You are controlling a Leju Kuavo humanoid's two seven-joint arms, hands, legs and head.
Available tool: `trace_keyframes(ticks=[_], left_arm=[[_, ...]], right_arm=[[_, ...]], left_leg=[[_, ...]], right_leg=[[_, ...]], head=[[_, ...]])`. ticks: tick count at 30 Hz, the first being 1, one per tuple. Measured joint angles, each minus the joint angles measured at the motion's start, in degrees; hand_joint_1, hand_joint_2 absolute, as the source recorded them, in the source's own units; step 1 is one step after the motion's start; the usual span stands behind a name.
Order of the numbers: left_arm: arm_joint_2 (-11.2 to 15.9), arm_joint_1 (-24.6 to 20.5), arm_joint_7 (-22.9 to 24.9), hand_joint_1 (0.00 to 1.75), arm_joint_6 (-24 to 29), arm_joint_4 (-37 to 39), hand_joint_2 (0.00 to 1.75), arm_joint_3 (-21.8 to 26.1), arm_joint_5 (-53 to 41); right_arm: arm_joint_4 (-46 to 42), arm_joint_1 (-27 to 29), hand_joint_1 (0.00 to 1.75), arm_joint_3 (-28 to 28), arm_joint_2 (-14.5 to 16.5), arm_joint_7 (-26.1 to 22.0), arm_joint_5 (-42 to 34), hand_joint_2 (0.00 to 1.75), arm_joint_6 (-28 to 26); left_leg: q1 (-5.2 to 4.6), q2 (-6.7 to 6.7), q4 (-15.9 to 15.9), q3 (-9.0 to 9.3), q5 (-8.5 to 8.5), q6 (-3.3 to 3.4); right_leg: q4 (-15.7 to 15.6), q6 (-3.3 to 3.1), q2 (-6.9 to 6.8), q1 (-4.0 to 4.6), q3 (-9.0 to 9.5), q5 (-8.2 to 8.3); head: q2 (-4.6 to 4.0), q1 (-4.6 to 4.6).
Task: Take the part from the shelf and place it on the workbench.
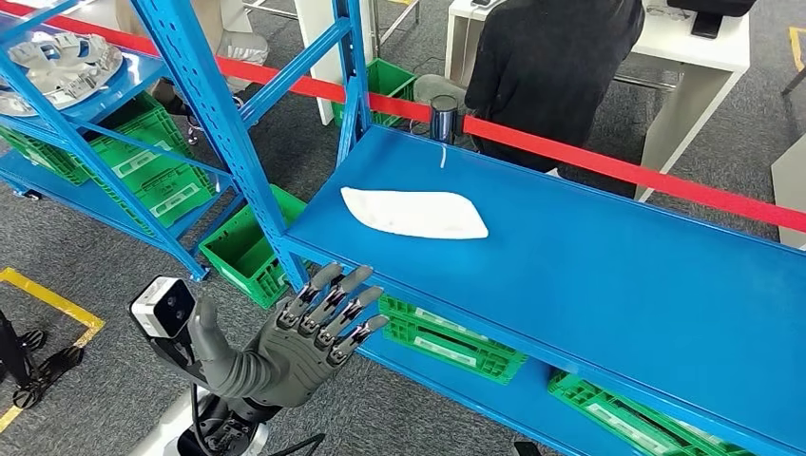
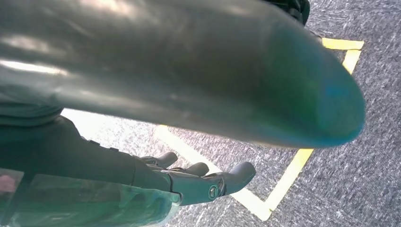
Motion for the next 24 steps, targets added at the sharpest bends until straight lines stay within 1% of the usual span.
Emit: trace_keyframes(ticks=[1, 2, 3, 4, 5, 6, 7, 8, 9, 10, 11, 12, 13, 15, 16, 17, 18, 19, 20, 21, 22, 23, 24], left_arm=[[0.01, 0.01, 0.02, 0.0, 0.03, 0.01, 0.0, -0.01, 0.0], [0.01, 0.01, 0.03, 0.0, 0.06, 0.01, 0.0, -0.02, 0.0], [0.01, 0.01, 0.04, 0.0, 0.08, 0.01, 0.0, -0.01, 0.0], [0.01, 0.0, 0.04, 0.0, 0.08, 0.01, 0.0, 0.0, 0.0], [0.0, -0.04, 0.04, 0.0, 0.09, 0.0, 0.0, 0.02, 0.0], [-0.01, -0.08, 0.04, 0.0, 0.1, -0.01, 0.0, 0.03, 0.0], [-0.01, -0.11, 0.05, 0.0, 0.11, -0.03, 0.0, 0.03, 0.0], [-0.01, -0.15, 0.06, 0.0, 0.14, -0.04, 0.0, 0.03, 0.0], [-0.02, -0.16, 0.07, 0.0, 0.16, -0.05, 0.0, 0.03, 0.0], [-0.04, -0.16, 0.09, 0.0, 0.16, -0.09, 0.0, 0.03, 0.01], [-0.07, -0.18, 0.09, 0.0, 0.13, -0.11, 0.0, 0.01, 0.02], [-0.11, -0.24, 0.12, 0.0, 0.06, -0.11, 0.0, -0.01, 0.02], [-0.14, -0.29, 0.19, 0.0, -0.02, -0.07, 0.0, -0.04, 0.02], [-0.16, -0.38, 0.48, 0.0, -0.23, 0.24, 0.0, -0.11, -0.01], [-0.17, -0.38, 0.62, 0.0, -0.33, 0.45, 0.0, -0.16, -0.03], [-0.2, -0.38, 0.72, 0.0, -0.43, 0.67, 0.0, -0.21, -0.04], [-0.25, -0.38, 0.75, 0.0, -0.49, 0.85, 0.0, -0.27, -0.04], [-0.32, -0.39, 0.75, 0.0, -0.52, 1.02, 0.0, -0.32, -0.04], [-0.38, -0.4, 0.75, 0.0, -0.53, 1.15, 0.0, -0.35, -0.04], [-0.43, -0.44, 0.77, 0.0, -0.55, 1.24, 0.0, -0.39, -0.04], [-0.46, -0.48, 0.82, 0.0, -0.58, 1.31, 0.0, -0.44, -0.04], [-0.47, -0.54, 0.96, 0.0, -0.64, 1.36, 0.0, -0.52, -0.01], [-0.48, -0.65, 1.21, 0.0, -0.75, 1.41, 0.0, -0.62, 0.04]], right_arm=[[0.0, 0.05, 0.0, -0.03, 0.0, 0.01, -0.07, 0.0, 0.06], [-0.01, 0.09, 0.0, -0.06, 0.0, 0.01, -0.14, 0.0, 0.13], [-0.01, 0.1, 0.0, -0.1, 0.0, 0.01, -0.2, 0.0, 0.18], [-0.02, 0.1, 0.0, -0.15, 0.01, 0.01, -0.24, 0.0, 0.22], [-0.02, 0.11, 0.0, -0.2, 0.07, 0.01, -0.26, 0.0, 0.27], [-0.02, 0.06, 0.0, -0.25, 0.12, 0.01, -0.27, 0.0, 0.32], [-0.01, 0.05, 0.0, -0.28, 0.18, 0.02, -0.31, 0.0, 0.4], [-0.01, 0.06, 0.0, -0.31, 0.23, 0.03, -0.37, 0.0, 0.5], [0.0, 0.06, 0.0, -0.34, 0.24, 0.04, -0.5, 0.0, 0.61], [0.0, 0.14, 0.0, -0.37, 0.27, 0.05, -0.66, 0.0, 0.7], [0.0, 0.2, 0.0, -0.43, 0.3, 0.06, -0.81, 0.0, 0.75], [0.0, 0.23, 0.0, -0.53, 0.31, 0.05, -1.03, 0.0, 0.77], [0.0, 0.26, 0.0, -0.69, 0.31, 0.03, -1.25, 0.0, 0.77], [0.0, 0.42, 0.0, -1.12, 0.31, -0.07, -1.76, 0.0, 0.77], [0.0, 0.61, 0.0, -1.31, 0.31, -0.13, -1.96, 0.0, 0.77], [0.0, 0.84, 0.0, -1.46, 0.32, -0.17, -2.08, 0.0, 0.77], [0.0, 1.04, 0.0, -1.57, 0.33, -0.21, -2.14, 0.0, 0.78], [0.0, 1.16, 0.0, -1.65, 0.33, -0.26, -2.19, 0.0, 0.77], [0.0, 1.18, 0.0, -1.72, 0.34, -0.31, -2.23, 0.0, 0.77], [0.0, 1.14, 0.0, -1.77, 0.34, -0.35, -2.26, 0.0, 0.77], [0.0, 1.09, 0.0, -1.8, 0.37, -0.41, -2.31, 0.0, 0.77], [0.0, 1.08, 0.0, -1.84, 0.43, -0.46, -2.38, 0.0, 0.8], [0.0, 1.13, 0.0, -1.9, 0.5, -0.52, -2.53, 0.0, 0.84]], left_leg=[[0.15, 0.11, 2.46, -1.34, -0.52, -0.13], [0.25, 0.17, 2.76, -1.67, 0.06, -0.13], [0.31, 0.2, 0.58, -0.75, 1.68, 0.01], [0.29, 0.2, -3.38, 1.12, 3.87, 0.32], [0.23, -0.05, -7.55, 3.23, 5.47, 0.74], [0.09, -0.28, -10.93, 4.97, 6.52, 1.17], [-0.09, -0.48, -12.87, 6.02, 6.85, 1.51], [-0.27, -0.64, -13.51, 6.42, 6.57, 1.77], [-0.43, -0.53, -13.79, 6.55, 6.58, 1.96], [-0.31, -0.31, -14.33, 6.89, 6.71, 2.19], [-0.21, -0.04, -15.05, 7.39, 6.87, 2.44], [-0.09, 0.3, -15.76, 7.92, 7.07, 2.68], [0.01, 0.7, -16.34, 8.4, 7.23, 2.88], [-0.18, 1.34, -16.48, 8.64, 7.13, 3.1], [-0.26, 1.63, -16.47, 8.67, 7.02, 3.14], [-0.32, 1.92, -16.44, 8.75, 6.89, 3.13], [-0.34, 2.23, -16.39, 8.88, 6.74, 3.04], [-0.35, 2.6, -16.27, 9.05, 6.51, 2.89], [-0.41, 2.96, -16.04, 9.2, 6.23, 2.64], [-0.56, 3.33, -15.72, 9.3, 5.86, 2.34], [-0.71, 3.7, -15.44, 9.35, 5.53, 2.04], [-0.85, 4.03, -15.22, 9.37, 5.29, 1.76], [-0.89, 4.43, -15.12, 9.4, 5.14, 1.56]], right_leg=[[0.01, -0.06, 0.0, 0.05, 0.06, -0.06], [0.01, -0.12, 0.02, 0.08, 0.16, -0.13], [0.01, -0.12, 0.09, 0.11, 0.33, -0.22], [0.0, -0.09, 0.19, 0.14, 0.55, -0.35], [-0.04, -0.05, 0.35, 0.12, 0.7, -0.47], [-0.06, 0.12, 0.49, 0.18, 0.72, -0.56], [-0.1, 0.36, 0.6, 0.16, 0.64, -0.61], [-0.2, 0.64, 0.7, 0.1, 0.53, -0.62], [-0.39, 1.01, 0.76, 0.13, 0.51, -0.57], [-0.57, 1.32, 0.8, 0.11, 0.57, -0.62], [-0.26, 1.46, 0.76, 0.18, 0.49, -0.92], [1.06, 1.46, 0.7, 0.27, -0.11, -1.57], [3.7, 1.3, 0.61, 0.32, -1.45, -2.67], [11.34, 1.04, 0.53, 0.28, -5.72, -5.27], [14.33, 1.18, 0.51, 0.26, -7.62, -5.97], [15.31, 1.55, 0.44, 0.23, -8.55, -5.81], [13.94, 2.09, 0.23, 0.19, -8.25, -4.7], [10.32, 2.68, -0.27, 0.15, -6.77, -2.86], [5.89, 2.99, -1.35, 0.18, -4.86, -0.97], [2.28, 2.98, -2.15, 0.25, -3.21, 0.51], [0.0, 2.64, -2.65, 0.35, -2.12, 1.39], [-0.74, 2.12, -2.76, 0.47, -1.78, 1.68], [-0.67, 1.67, -2.14, 0.57, -1.78, 1.78]], head=[[0.0, -0.01], [0.0, -0.01], [0.0, -0.02], [0.0, -0.02], [0.0, 0.02], [0.0, 0.05], [0.0, 0.05], [0.0, 0.05], [0.0, 0.0], [0.0, -0.01], [0.0, 0.02], [0.0, 0.05], [0.0, 0.1], [0.0, 0.12], [0.0, 0.12], [0.0, 0.12], [0.0, 0.14], [0.0, 0.14], [0.0, 0.15], [0.0, 0.14], [0.0, 0.13], [0.0, 0.1], [0.0, 0.08]])
